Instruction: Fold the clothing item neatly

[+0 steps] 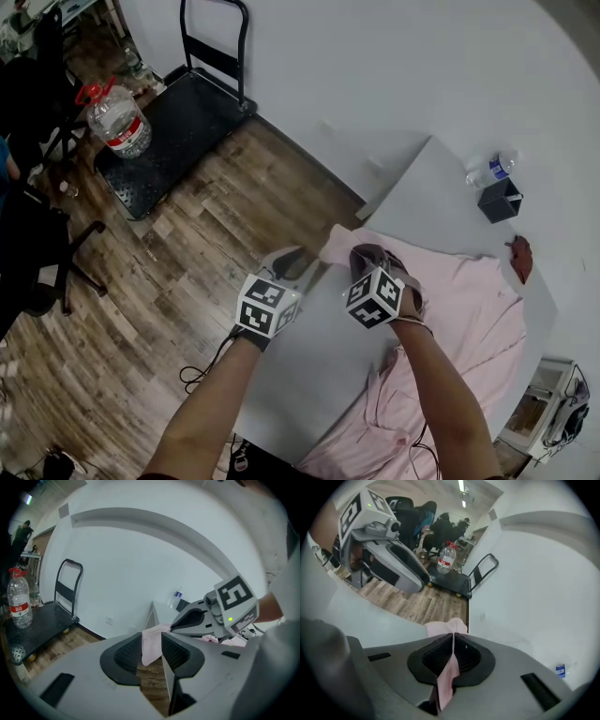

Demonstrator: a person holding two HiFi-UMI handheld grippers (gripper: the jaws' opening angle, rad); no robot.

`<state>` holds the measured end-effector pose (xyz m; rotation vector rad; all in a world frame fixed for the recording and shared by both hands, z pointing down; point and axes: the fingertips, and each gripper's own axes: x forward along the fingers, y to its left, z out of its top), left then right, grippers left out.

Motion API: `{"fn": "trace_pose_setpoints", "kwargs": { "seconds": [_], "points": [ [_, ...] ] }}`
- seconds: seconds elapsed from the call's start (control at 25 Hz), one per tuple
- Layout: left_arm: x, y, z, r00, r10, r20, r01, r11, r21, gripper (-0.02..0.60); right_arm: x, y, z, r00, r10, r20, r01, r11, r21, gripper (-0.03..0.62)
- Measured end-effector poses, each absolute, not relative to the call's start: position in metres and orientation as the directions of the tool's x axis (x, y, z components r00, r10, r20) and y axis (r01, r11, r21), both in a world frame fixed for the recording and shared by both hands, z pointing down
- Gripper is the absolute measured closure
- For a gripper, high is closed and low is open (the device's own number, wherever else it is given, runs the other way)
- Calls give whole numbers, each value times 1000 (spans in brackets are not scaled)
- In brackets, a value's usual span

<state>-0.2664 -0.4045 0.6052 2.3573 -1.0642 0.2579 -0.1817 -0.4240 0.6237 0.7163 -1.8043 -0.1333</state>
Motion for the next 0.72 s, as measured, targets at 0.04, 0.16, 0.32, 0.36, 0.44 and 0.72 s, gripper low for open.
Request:
{"fn": "trace_pose_setpoints", "kwargs": {
  "seconds": [0.04,0.16,0.32,0.36,0.44,0.72],
  "points": [
    [-267,-405,605,673,-636,377,-738,-544,399,468,-186,-421,615,-203,-559,804,-382,801,460,571],
    [-269,-405,604,679,-634,370,-730,-536,424,457,-199,-399,595,-280,-621,733,-296,782,549,571],
    [-273,-401,602,696,-622,359,-711,-529,463,429,-211,-360,597,-377,-605,701,-237,795,559,569],
    [-274,-399,602,699,-618,359,-707,-523,476,422,-211,-351,605,-383,-589,712,-207,806,555,569],
    [-275,-393,610,703,-606,373,-700,-498,511,408,-210,-335,621,-375,-556,742,-136,824,550,569],
    [-280,-379,649,700,-551,455,-712,-489,504,368,-209,-321,615,-383,-556,738,-199,830,522,560]
  ]
}}
